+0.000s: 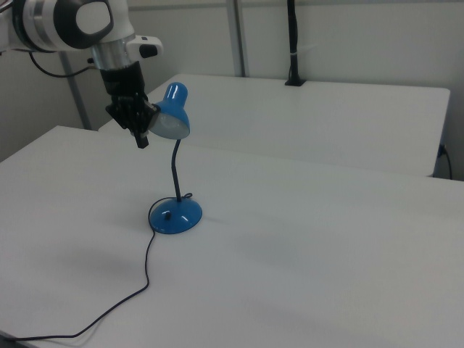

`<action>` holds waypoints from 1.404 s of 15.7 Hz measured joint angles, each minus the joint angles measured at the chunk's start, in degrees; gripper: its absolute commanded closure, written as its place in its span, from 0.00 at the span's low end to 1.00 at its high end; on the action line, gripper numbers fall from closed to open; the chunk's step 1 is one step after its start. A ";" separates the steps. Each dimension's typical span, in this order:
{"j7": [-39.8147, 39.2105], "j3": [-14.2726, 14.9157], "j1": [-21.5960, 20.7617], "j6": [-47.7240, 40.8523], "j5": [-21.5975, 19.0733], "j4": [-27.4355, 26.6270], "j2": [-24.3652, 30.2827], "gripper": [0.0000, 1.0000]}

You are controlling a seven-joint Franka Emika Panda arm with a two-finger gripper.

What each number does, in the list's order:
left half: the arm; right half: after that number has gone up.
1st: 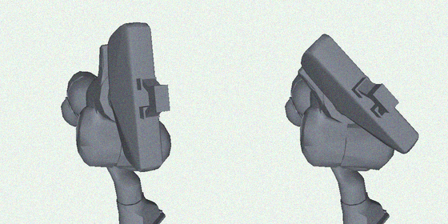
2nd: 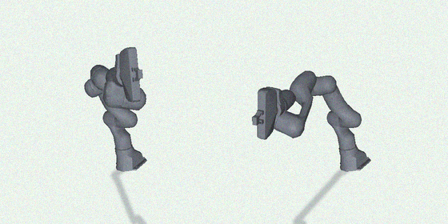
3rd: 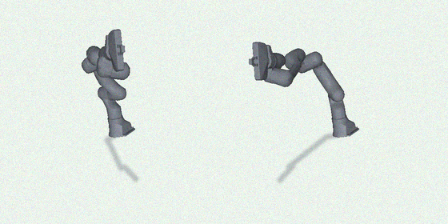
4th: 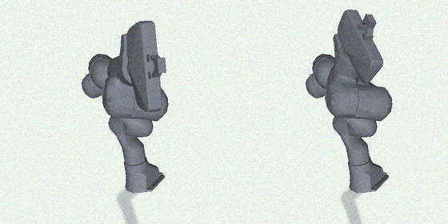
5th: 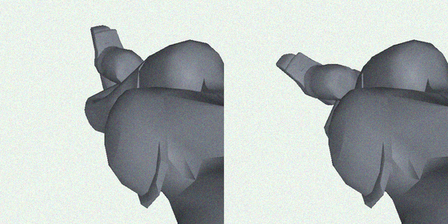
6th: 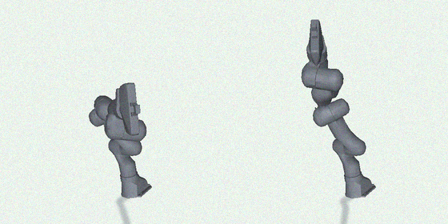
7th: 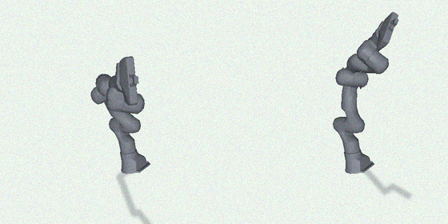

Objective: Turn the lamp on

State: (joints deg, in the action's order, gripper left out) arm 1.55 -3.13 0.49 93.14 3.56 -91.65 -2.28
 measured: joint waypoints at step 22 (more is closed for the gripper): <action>-1.72 -0.12 -2.22 28.20 0.00 -28.94 4.42 1.00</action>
State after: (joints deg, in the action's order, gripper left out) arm -0.17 -3.25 -1.73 121.35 3.57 -120.59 2.14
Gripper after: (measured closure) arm 0.996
